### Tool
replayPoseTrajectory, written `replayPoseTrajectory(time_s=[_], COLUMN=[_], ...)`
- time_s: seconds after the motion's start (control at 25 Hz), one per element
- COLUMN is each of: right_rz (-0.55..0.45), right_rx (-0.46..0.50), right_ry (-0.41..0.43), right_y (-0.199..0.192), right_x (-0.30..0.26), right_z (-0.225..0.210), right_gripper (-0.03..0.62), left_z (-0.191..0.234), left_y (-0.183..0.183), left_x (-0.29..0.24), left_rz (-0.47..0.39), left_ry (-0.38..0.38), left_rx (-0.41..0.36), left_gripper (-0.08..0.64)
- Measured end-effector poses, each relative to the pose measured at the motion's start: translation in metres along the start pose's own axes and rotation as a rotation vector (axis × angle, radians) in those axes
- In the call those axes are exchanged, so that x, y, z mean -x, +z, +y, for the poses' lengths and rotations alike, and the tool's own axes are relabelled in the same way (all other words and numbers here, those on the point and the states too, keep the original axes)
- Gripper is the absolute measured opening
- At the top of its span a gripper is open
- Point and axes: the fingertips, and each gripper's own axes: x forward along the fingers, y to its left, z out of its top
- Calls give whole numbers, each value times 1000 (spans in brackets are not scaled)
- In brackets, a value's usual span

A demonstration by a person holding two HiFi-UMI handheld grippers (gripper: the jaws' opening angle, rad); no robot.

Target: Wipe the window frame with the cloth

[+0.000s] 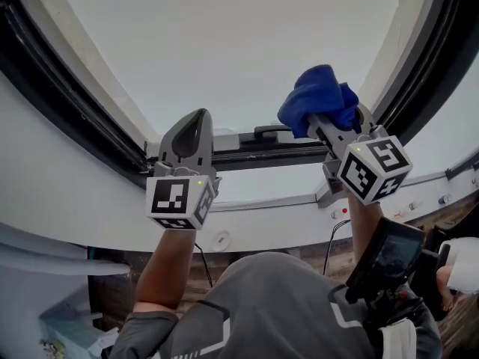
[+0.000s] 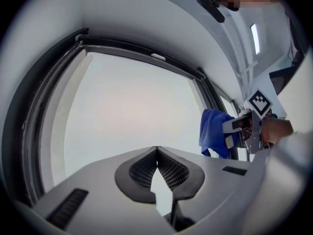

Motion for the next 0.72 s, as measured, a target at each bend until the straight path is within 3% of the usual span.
replayPoseTrajectory(time_s=[0.08, 0.2, 0.28, 0.52, 0.72], right_rz=[23, 59, 71, 95, 101], right_rx=[-6, -27, -48, -26, -38], right_ry=[1, 14, 16, 40, 34], right_y=[-16, -38, -49, -74, -91], right_x=[1, 6, 11, 18, 22], right_z=[5, 13, 17, 33, 39], right_gripper=[222, 222, 222, 224, 227], left_z=[5, 3, 3, 11, -11], left_y=[-17, -42, -59, -84, -88], left_x=[15, 41, 57, 82, 82], left_rz=[21, 78, 109, 110, 55], left_ry=[21, 36, 37, 110, 29], left_rx=[32, -38, -41, 113, 238], left_gripper=[9, 9, 9, 9, 9])
